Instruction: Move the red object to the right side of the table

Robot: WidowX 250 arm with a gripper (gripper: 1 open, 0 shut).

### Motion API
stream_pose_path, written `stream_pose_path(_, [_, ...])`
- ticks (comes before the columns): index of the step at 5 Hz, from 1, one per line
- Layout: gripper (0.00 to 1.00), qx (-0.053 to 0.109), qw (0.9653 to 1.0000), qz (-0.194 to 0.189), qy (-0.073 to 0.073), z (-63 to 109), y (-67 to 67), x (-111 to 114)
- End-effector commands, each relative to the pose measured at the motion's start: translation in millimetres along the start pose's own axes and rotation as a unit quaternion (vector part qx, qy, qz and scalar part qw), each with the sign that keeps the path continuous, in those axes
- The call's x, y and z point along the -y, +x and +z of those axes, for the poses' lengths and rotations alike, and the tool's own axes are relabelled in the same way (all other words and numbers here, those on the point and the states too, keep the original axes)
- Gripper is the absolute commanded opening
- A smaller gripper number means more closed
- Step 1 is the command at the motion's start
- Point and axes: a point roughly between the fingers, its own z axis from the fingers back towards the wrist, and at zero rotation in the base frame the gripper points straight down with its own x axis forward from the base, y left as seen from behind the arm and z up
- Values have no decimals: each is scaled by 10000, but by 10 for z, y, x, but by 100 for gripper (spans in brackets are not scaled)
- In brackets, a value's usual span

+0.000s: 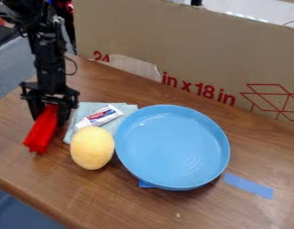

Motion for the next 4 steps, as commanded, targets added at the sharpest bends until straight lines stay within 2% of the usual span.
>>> stream_pose_path(1, [0,458,9989,-94,46,431,4,-55])
stream_pose_path(2, [0,420,9991,-48,-5,524,-30,-50])
stream_pose_path(3, [0,443,9990,-62,-57,491,158,-73])
stream_pose_path(4, [0,754,9971,-90,-101,632,265,55])
